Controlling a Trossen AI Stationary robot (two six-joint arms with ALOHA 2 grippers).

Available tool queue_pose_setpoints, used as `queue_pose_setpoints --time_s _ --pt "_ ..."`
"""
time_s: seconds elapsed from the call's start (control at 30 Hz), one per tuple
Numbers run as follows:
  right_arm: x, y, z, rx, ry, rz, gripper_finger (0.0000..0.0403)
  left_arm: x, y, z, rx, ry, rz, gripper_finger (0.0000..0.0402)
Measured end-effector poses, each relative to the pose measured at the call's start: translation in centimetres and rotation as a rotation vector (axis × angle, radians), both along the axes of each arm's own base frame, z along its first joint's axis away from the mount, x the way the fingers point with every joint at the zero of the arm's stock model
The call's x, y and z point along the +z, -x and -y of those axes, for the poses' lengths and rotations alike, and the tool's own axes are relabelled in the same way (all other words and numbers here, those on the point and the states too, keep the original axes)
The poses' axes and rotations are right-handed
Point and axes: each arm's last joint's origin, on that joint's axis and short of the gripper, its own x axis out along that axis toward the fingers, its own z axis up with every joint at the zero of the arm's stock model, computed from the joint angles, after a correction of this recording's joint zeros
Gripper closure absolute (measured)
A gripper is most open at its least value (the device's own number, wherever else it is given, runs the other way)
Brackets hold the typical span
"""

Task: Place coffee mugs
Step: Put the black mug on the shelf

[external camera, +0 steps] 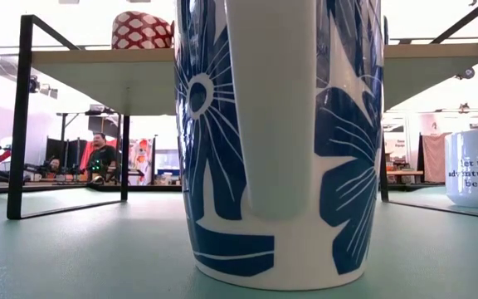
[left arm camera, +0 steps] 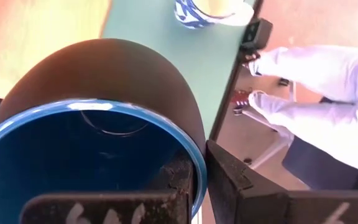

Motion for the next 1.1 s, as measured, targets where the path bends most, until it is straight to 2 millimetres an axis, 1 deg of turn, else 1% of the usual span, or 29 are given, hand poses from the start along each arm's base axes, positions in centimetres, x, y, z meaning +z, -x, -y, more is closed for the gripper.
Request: queue_pose_setpoints --time_s 0.17,0.3,0.43,0.6,0.73,0.9,1.1 --pt "-0.1 0.2 0.1 0.007 0.011 -0.027 0.0324 -0.2 -1.6 -0.8 0.029 -0.008 0.000 0.0389" --pt "-0.2 0.5 0.1 0.026 0.027 -0.051 0.0329 0.0 -2.4 -1.7 0.042 -0.011 0.013 0.0389" --pt "-0.3 0.6 0.1 0.068 0.050 -0.060 0.0329 -0.1 -3.2 -3.0 0.069 -0.025 0.015 0.0389" --pt "-0.3 0.6 0.1 0.079 0.055 -0.060 0.0323 -0.6 -3.9 -4.7 0.129 -0.061 -0.022 0.0389" --pt "-0.3 0.6 0.2 0.081 0.056 -0.063 0.0319 -0.6 -4.3 -5.1 0.152 -0.052 -0.019 0.0389" --pt "-0.3 0.6 0.2 0.081 0.056 -0.064 0.0323 -0.7 -4.3 -5.1 0.185 -0.044 -0.026 0.0389" --pt "-0.3 0.6 0.1 0.082 0.053 -0.064 0.0330 -1.7 -4.5 -5.0 0.207 -0.047 -0.068 0.0389"
